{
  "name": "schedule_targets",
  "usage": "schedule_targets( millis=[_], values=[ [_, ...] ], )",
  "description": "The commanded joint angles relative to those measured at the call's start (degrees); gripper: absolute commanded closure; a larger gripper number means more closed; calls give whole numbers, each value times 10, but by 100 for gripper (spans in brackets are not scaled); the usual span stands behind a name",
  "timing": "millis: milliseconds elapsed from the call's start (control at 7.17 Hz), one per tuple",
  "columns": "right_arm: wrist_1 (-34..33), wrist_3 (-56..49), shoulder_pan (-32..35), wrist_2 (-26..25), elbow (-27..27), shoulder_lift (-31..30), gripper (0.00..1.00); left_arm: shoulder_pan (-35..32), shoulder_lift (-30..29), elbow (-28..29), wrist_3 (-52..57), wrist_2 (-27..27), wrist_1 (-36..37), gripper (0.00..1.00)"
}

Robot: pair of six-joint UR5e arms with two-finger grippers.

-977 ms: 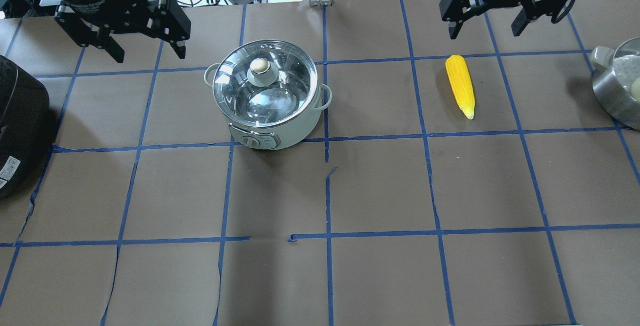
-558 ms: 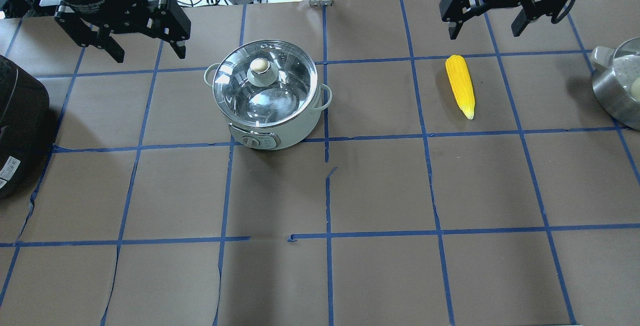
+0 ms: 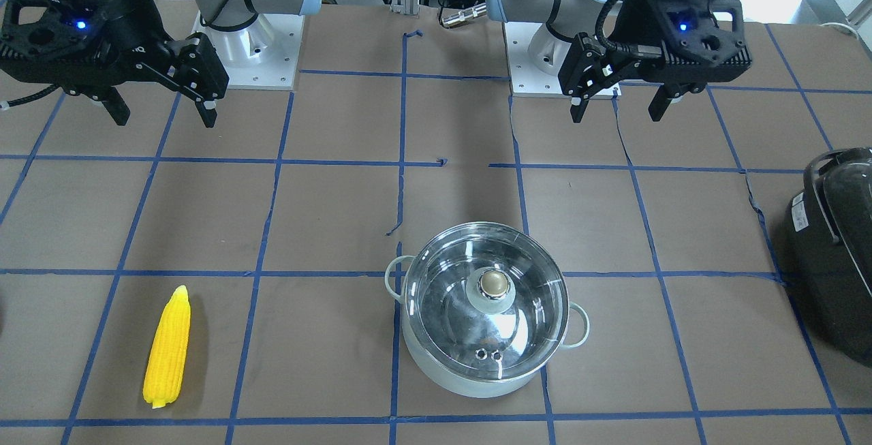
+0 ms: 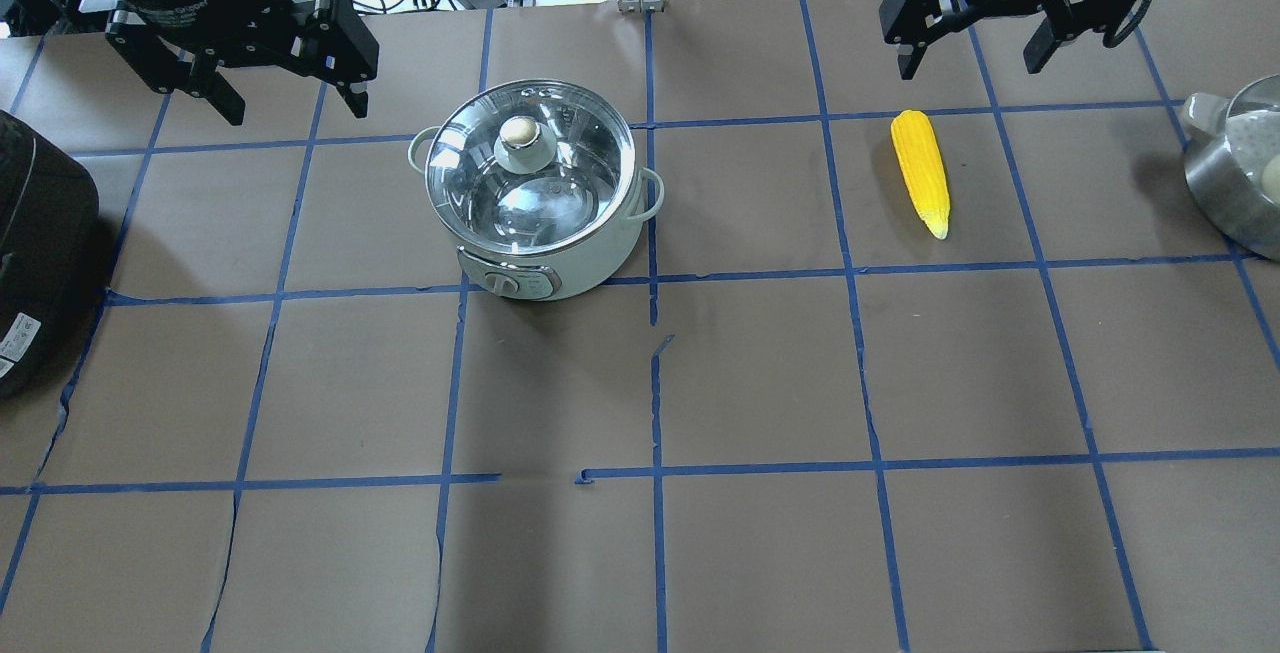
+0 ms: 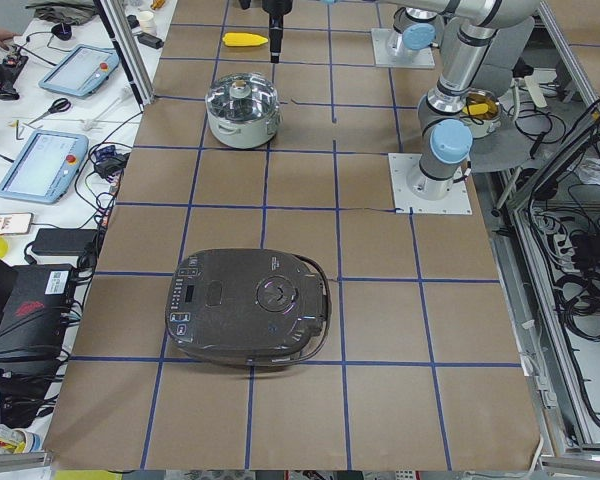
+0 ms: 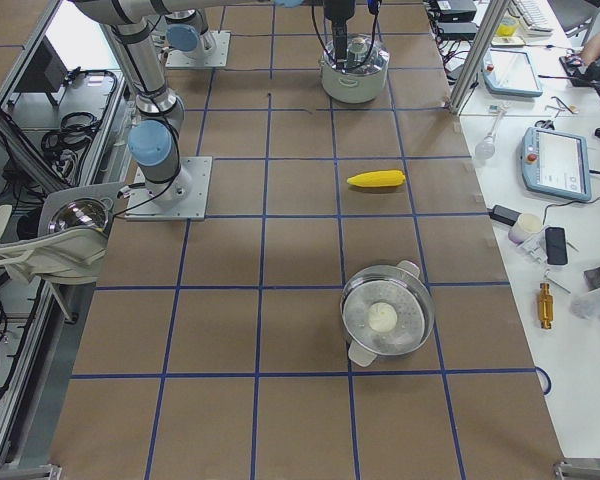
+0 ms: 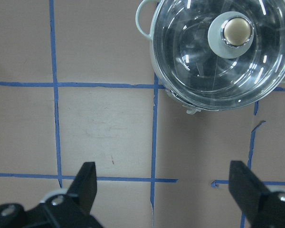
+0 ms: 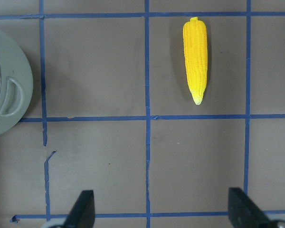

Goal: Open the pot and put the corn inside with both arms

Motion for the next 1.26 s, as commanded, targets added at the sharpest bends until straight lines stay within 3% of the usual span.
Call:
schedule_targets(
  millis=[0,1116],
  values=[
    [0,0,0,0,0,1,0,0,-9,-2,-1,-1,4,0],
    [-1,1,0,1,1,1,0,-9,-29,19,-40,-29,38,0]
  ],
)
